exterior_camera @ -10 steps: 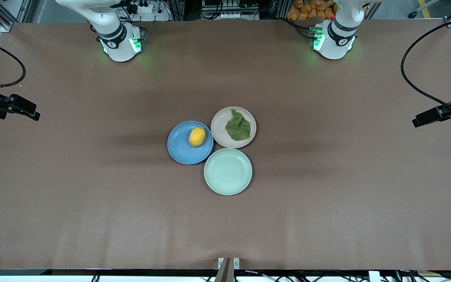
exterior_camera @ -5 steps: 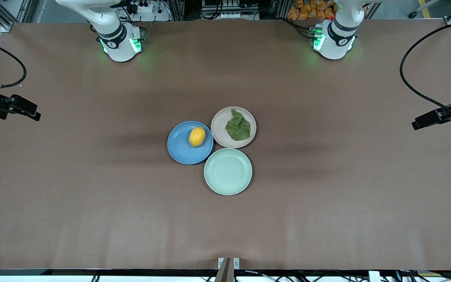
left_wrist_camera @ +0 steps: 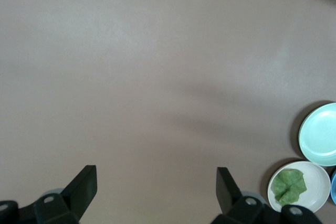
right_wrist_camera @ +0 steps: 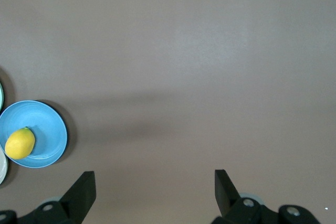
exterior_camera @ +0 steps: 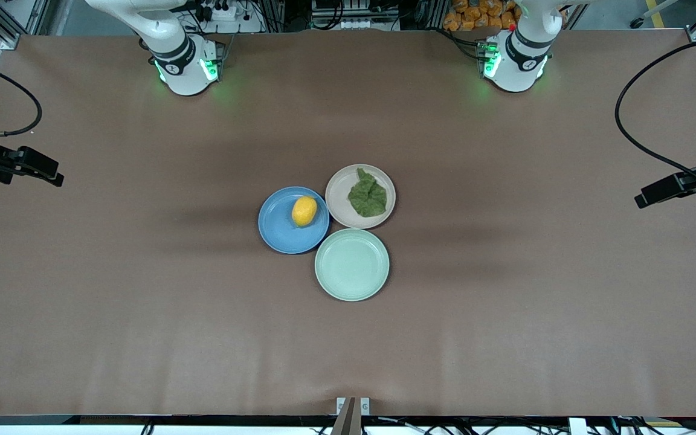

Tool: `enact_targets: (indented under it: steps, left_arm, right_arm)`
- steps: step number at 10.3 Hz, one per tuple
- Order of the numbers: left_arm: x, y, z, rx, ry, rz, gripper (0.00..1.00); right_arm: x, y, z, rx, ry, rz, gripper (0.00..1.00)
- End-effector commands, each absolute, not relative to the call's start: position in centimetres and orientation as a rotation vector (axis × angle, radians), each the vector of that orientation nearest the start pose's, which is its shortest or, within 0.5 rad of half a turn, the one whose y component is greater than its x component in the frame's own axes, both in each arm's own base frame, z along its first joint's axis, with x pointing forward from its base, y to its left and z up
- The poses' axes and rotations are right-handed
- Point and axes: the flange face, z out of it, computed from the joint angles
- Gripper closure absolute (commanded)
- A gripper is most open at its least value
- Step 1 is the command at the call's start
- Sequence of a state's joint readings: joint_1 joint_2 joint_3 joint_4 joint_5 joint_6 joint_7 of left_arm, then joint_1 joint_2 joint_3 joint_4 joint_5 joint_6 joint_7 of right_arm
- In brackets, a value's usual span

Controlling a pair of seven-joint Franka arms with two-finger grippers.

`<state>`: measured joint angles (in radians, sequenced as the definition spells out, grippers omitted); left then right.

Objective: Place lemon and lettuce in plates

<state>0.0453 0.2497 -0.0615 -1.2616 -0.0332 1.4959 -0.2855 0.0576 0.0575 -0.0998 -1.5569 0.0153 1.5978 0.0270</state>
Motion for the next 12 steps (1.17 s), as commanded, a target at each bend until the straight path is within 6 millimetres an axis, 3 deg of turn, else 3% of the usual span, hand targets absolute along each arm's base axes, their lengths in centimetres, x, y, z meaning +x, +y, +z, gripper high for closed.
enact_targets:
  steps: [1,3,4,12]
  left_arm:
    - [62.8,-0.3,61.2,-3.189,-0.407,0.0,0.0]
    - [63.0,-0.8,60.7,-3.235,-0.434,0.014,0.0]
    - [63.1,0.4,60.4,-3.253,-0.475,0.024,0.0]
    - [63.1,0.4,60.6,-3.188,-0.419,0.001,0.0]
  right_arm:
    - [56.9,-2.1,60.2,-3.129,0.09,0.021,0.0]
    - [56.8,-2.1,60.3,-3.129,0.09,0.023,0.0]
    - [56.8,-2.1,60.2,-3.129,0.09,0.026,0.0]
    - [56.9,-1.7,60.2,-3.128,0.085,0.016,0.0]
